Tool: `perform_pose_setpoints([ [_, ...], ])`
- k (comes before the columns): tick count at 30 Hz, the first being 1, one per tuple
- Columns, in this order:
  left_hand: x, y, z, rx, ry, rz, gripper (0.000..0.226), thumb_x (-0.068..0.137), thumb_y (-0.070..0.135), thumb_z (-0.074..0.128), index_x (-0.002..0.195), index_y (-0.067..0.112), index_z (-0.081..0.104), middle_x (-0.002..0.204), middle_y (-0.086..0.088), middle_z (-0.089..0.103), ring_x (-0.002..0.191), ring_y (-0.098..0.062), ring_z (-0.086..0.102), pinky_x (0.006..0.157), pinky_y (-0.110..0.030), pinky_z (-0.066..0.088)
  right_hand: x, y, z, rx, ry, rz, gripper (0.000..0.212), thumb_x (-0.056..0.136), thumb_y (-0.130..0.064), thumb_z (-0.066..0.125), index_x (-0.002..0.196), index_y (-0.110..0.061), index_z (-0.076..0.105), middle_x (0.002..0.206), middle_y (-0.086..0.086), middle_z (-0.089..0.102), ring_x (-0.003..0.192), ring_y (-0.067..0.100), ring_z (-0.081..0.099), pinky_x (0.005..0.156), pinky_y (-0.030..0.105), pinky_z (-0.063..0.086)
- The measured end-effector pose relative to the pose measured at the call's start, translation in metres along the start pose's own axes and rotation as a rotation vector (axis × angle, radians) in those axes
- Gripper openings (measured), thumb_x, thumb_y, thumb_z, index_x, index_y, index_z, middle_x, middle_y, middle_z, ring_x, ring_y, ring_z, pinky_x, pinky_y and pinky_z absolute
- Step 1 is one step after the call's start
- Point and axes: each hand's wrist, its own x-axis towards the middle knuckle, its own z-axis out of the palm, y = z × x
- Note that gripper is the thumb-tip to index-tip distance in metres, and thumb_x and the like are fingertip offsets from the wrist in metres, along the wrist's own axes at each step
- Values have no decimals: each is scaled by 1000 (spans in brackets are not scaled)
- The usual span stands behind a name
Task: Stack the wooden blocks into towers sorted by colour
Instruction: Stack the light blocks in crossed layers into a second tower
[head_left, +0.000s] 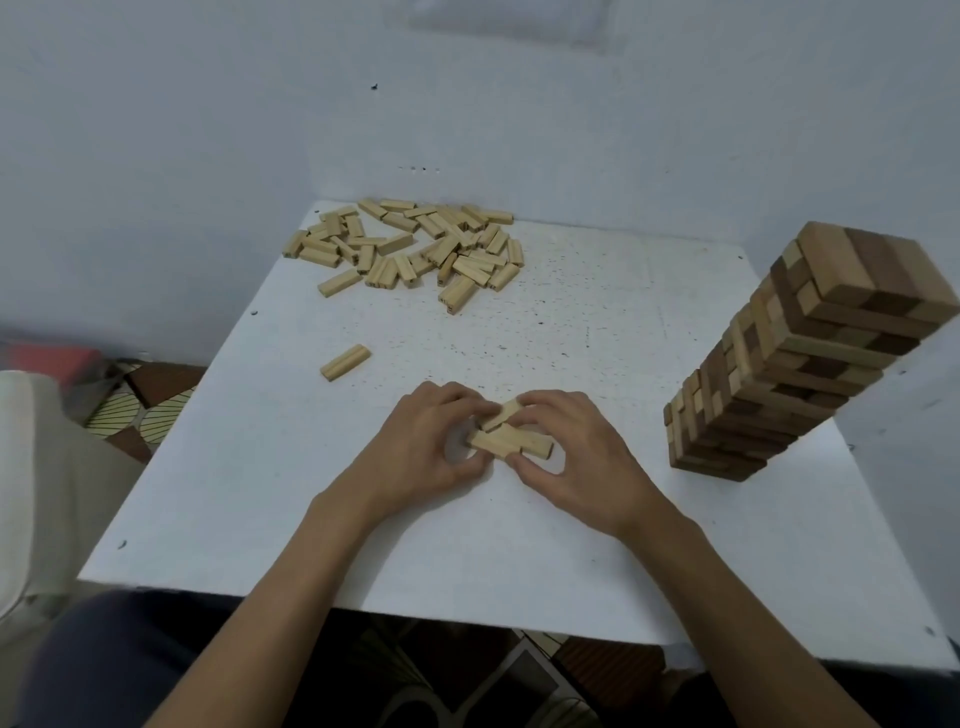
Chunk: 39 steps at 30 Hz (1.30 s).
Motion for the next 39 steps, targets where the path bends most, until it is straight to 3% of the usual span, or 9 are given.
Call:
perform_pose_setpoints([
  [6,-6,7,8,-6,46,-1,50,80,52,55,121,25,67,119,13,63,100,-10,55,88,-33,45,-17,-3,8,-20,134,69,19,84,-21,76,101,-13,72,108,1,61,91,14,54,75,29,50],
  [9,-5,7,5,-41,22,-17,52,78,55,56,120,26,67,124,13,61,106,-8,55,92,-29,44,-17,-2,8,9,156,56,17,83,-15,75,99,-9,72,105,3,61,85,15,59,75,32,54],
  [12,-4,4,2,-80,23,-40,46,80,49,66,119,26,67,126,13,60,111,-5,53,95,-25,42,-15,-1,6,14,141,14,14,83,-13,74,97,-12,70,102,-1,64,86,16,59,75,30,52],
  [16,-2,7,0,-100,39,-59,45,81,34,74,124,27,63,121,16,61,107,-5,53,94,-23,41,-11,0,1,10,81,-6,13,83,-12,73,96,-15,70,104,-5,68,92,16,58,80,15,40],
  [21,-3,10,-1,-83,6,-27,37,80,37,74,116,28,67,123,16,61,106,-6,53,93,-20,39,-10,0,2,37,61,19,14,84,-12,72,98,-12,70,113,1,60,97,15,59,83,20,47],
  [25,-6,12,-2,-117,11,-52,34,80,33,79,112,26,70,124,15,62,109,-6,55,95,-23,42,-13,0,6,35,69,81,16,84,-15,72,100,-14,71,125,5,58,109,17,57,89,12,37],
  [29,-5,13,-2,-157,17,-79,35,76,33,82,109,25,71,123,15,64,112,-2,56,96,-20,43,-13,-4,8,10,61,63,18,82,-17,69,100,-12,73,124,8,65,111,25,60,91,24,41],
  [33,-6,11,0,-149,31,-81,34,74,32,84,105,23,74,124,13,65,113,2,55,93,-3,35,-13,-5,7,29,66,54,19,81,-18,68,97,-11,75,126,11,65,106,29,63,88,41,54],
  [39,-6,10,0,-164,30,-71,32,73,31,85,102,20,75,123,12,65,113,3,53,91,-1,34,-12,-3,6,29,36,22,14,81,-12,72,95,-10,72,130,12,63,108,30,61,87,45,54],
])
